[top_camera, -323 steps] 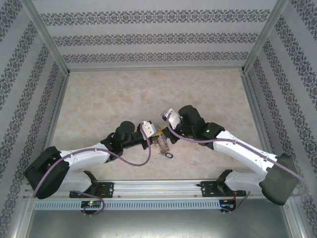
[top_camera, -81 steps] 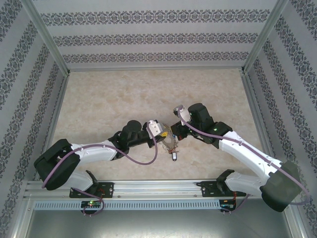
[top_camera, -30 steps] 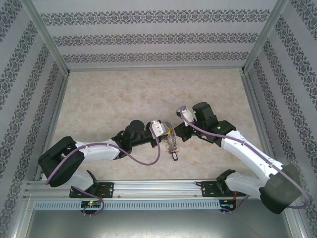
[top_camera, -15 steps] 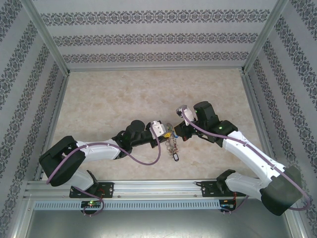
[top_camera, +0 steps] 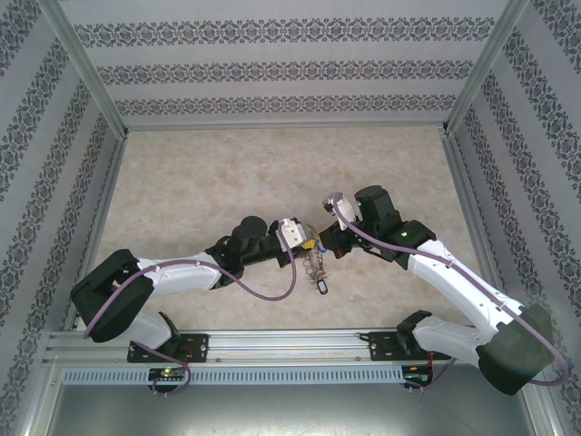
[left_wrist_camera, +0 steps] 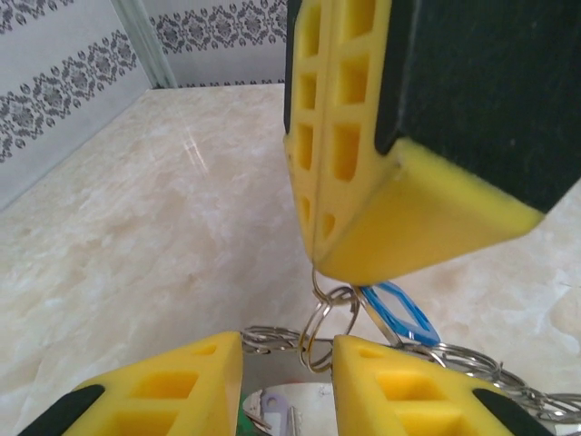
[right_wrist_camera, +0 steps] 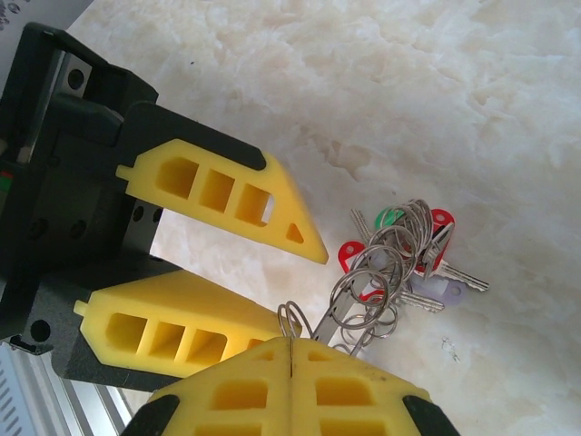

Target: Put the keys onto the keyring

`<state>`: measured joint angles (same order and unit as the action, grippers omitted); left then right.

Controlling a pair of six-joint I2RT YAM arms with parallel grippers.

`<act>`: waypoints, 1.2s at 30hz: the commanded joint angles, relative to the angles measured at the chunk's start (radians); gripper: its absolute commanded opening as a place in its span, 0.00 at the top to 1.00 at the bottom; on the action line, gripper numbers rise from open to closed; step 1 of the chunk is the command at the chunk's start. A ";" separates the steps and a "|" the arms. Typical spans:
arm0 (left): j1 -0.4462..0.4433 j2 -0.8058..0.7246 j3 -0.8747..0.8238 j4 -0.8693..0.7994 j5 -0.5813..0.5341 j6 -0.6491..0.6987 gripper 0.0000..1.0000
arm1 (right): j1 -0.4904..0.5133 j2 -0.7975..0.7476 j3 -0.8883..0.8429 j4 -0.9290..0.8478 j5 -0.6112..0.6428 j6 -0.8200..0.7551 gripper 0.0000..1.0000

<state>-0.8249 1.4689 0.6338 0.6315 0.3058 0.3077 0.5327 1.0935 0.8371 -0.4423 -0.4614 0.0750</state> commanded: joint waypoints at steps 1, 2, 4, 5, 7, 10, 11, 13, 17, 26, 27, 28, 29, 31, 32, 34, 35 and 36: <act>-0.004 -0.002 0.043 -0.055 0.009 0.041 0.67 | 0.009 -0.015 0.036 0.019 -0.031 0.000 1.00; -0.004 -0.001 0.046 -0.062 0.018 0.044 0.67 | 0.010 -0.014 0.036 0.019 -0.034 -0.001 1.00; -0.003 -0.001 0.051 -0.077 0.036 0.049 0.67 | 0.013 -0.014 0.040 0.018 -0.036 -0.006 1.00; -0.003 0.001 0.061 -0.095 0.039 0.052 0.67 | 0.015 -0.014 0.041 0.018 -0.040 -0.010 1.00; -0.003 0.005 0.075 -0.134 0.054 0.068 0.68 | 0.018 -0.016 0.042 0.020 -0.036 -0.012 1.00; -0.002 0.005 0.081 -0.141 0.079 0.074 0.68 | 0.019 -0.012 0.045 0.019 -0.034 -0.013 1.00; -0.002 0.005 0.085 -0.150 0.084 0.074 0.69 | 0.021 -0.013 0.045 0.020 -0.034 -0.013 1.00; -0.001 0.007 0.089 -0.157 0.091 0.075 0.71 | 0.025 -0.015 0.046 0.024 -0.033 -0.013 1.00; 0.000 0.010 0.086 -0.163 0.086 0.072 0.72 | 0.035 -0.015 0.049 0.026 -0.027 -0.013 1.00; -0.001 -0.001 0.066 -0.158 0.053 0.071 0.81 | 0.041 -0.029 0.041 0.025 0.010 -0.009 1.00; -0.001 -0.002 0.066 -0.163 0.050 0.071 0.82 | 0.042 -0.033 0.037 0.025 0.022 -0.007 1.00; 0.000 -0.001 0.065 -0.163 0.049 0.070 0.82 | 0.043 -0.038 0.032 0.027 0.034 -0.006 1.00; 0.000 -0.001 0.061 -0.159 0.049 0.066 0.83 | 0.043 -0.043 0.027 0.024 0.045 -0.007 1.00; 0.000 -0.002 0.051 -0.142 0.042 0.058 0.83 | 0.043 -0.051 0.021 0.017 0.063 -0.010 1.00; 0.000 -0.001 0.048 -0.137 0.036 0.057 0.84 | 0.043 -0.057 0.018 0.014 0.074 -0.009 1.00; -0.001 -0.004 0.042 -0.129 0.035 0.056 0.87 | 0.043 -0.066 0.010 0.013 0.087 -0.006 1.00; 0.000 -0.003 0.042 -0.125 0.035 0.053 0.89 | 0.043 -0.068 0.007 0.015 0.089 -0.006 1.00; 0.000 -0.003 0.043 -0.127 0.037 0.054 0.92 | 0.043 -0.070 0.005 0.015 0.090 -0.002 1.00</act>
<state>-0.8249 1.4689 0.6979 0.5198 0.3645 0.3622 0.5678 1.0630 0.8406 -0.4534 -0.3889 0.0746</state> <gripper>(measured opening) 0.095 0.051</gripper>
